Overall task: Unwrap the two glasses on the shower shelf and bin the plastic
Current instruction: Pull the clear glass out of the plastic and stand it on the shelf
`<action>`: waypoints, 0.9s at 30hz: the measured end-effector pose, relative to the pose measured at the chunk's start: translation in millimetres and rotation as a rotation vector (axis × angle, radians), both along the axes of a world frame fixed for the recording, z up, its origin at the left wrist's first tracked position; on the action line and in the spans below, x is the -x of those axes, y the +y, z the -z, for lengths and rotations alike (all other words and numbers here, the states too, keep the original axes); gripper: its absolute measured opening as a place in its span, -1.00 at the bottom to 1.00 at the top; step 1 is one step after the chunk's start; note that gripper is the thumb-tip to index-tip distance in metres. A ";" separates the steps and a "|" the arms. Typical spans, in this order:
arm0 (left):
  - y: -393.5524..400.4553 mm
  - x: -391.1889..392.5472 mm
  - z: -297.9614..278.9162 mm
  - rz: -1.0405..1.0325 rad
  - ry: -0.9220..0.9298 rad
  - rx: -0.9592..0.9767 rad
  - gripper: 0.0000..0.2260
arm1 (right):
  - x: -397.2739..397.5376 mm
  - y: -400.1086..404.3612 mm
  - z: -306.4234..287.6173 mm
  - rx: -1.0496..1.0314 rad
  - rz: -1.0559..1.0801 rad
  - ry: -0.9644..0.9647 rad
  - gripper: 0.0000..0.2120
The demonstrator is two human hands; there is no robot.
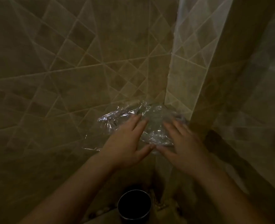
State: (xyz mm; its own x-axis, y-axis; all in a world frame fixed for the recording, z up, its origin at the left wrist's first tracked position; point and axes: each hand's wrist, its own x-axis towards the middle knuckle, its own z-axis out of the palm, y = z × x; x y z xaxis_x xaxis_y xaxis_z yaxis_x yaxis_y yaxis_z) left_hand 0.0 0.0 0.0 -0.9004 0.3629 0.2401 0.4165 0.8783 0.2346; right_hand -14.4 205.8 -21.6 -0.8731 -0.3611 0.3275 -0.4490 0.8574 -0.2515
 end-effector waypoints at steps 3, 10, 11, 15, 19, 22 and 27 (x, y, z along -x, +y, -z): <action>-6.1 9.4 16.4 0.008 -0.073 -0.016 -0.22 | 3.9 12.9 0.6 0.399 0.156 0.041 -0.47; -21.5 22.6 40.6 0.030 -0.126 -0.046 -0.15 | 26.7 36.7 5.5 0.799 0.279 -0.325 -0.79; -23.4 25.2 41.7 0.038 -0.130 -0.019 -0.14 | 28.8 34.6 3.4 0.777 0.263 -0.327 -0.80; -28.8 34.5 42.8 0.102 -0.115 0.053 -0.14 | 35.9 20.9 -3.8 0.664 0.129 -0.437 -0.73; -31.2 39.8 43.6 0.132 -0.072 0.134 -0.17 | 39.0 14.1 -3.3 0.800 0.120 -0.529 -0.79; -29.8 42.5 42.1 0.119 -0.063 0.188 -0.20 | 38.8 16.2 -10.1 0.963 0.092 -0.588 -0.86; -28.3 49.5 33.7 0.125 -0.100 0.205 -0.29 | 38.6 5.8 -21.8 0.819 0.126 -0.533 -0.84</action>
